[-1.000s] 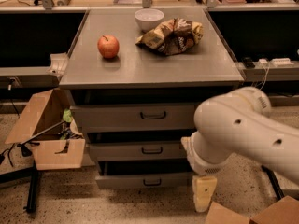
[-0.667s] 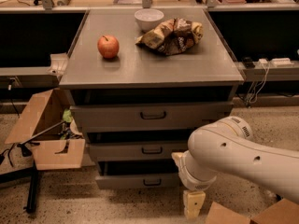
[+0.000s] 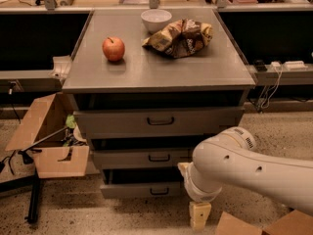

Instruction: Open bottom drawer

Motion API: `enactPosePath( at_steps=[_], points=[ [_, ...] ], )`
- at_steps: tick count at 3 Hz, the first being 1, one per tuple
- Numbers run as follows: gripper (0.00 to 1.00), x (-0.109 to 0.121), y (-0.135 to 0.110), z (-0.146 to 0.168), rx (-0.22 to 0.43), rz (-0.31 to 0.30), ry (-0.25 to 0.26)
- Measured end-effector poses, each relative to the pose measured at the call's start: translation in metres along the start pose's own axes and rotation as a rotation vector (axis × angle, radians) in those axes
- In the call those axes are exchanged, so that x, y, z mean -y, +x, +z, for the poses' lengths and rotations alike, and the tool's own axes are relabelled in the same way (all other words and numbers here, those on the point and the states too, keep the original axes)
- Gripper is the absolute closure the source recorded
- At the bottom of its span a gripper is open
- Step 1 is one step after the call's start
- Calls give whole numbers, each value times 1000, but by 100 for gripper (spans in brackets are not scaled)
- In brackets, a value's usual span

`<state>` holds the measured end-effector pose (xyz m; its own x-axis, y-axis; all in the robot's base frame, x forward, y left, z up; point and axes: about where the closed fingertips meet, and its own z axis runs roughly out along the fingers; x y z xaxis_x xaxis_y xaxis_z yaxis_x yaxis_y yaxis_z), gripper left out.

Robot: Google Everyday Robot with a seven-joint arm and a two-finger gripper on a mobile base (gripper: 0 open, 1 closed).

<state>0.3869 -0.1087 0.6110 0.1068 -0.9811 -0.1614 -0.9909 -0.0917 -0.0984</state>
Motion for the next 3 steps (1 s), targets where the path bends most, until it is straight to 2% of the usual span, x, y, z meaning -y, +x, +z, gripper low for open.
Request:
enactPosePath(
  at_steps=[2,3],
  points=[
    [0,1,13,98,-28,-57,-32],
    [0,4,26,145,22,-23,-58]
  ],
)
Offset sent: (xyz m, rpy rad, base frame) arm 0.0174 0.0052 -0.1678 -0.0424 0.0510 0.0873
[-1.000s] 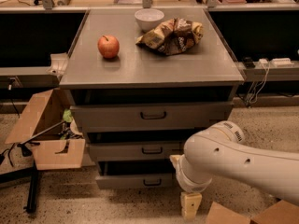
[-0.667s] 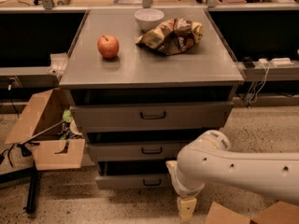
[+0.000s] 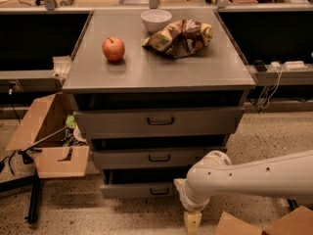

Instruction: Open bottom drawer

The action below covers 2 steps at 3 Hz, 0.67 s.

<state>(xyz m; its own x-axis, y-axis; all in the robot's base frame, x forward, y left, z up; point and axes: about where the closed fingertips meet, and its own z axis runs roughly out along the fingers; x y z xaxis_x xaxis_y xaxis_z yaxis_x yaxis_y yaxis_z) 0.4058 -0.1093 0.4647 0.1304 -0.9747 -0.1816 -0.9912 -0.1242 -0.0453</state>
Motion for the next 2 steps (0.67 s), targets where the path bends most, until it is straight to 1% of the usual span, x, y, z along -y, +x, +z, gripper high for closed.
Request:
enactPosePath(
  at_steps=[2],
  points=[
    [0,14,14,94,139,58,-79]
  ],
)
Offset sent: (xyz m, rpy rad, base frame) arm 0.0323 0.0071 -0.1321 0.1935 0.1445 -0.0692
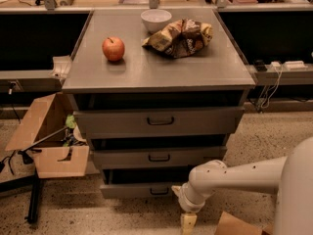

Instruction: Open bottom drawer

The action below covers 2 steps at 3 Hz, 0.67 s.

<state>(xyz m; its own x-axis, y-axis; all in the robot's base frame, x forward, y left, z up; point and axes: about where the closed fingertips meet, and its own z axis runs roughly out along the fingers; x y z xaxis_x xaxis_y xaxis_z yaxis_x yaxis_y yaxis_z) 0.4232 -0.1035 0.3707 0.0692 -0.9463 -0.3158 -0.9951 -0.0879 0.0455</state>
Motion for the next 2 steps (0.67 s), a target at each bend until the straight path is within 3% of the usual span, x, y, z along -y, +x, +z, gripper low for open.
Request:
enactPosePath(
  at_steps=[1,2],
  points=[
    [0,0,0,0,0,0,0],
    [0,20,19,23,8,24,11]
  ],
)
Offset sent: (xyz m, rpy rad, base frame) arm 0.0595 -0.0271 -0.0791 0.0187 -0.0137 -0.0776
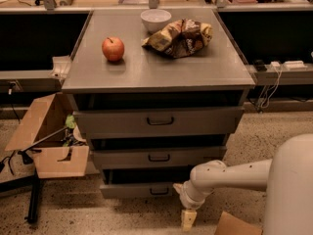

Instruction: Open bottom drawer

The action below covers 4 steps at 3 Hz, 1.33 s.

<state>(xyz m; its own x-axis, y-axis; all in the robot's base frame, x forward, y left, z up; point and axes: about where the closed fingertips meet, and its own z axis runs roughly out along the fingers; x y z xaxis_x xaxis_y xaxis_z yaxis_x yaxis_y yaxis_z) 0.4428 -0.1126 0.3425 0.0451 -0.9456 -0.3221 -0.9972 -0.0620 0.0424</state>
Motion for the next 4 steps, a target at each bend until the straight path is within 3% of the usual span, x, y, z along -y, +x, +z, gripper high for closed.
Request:
enactPosePath(
  at_steps=[2,4],
  points=[
    [0,59,45,64,24,69,46],
    [0,105,65,114,19,147,72]
  ],
)
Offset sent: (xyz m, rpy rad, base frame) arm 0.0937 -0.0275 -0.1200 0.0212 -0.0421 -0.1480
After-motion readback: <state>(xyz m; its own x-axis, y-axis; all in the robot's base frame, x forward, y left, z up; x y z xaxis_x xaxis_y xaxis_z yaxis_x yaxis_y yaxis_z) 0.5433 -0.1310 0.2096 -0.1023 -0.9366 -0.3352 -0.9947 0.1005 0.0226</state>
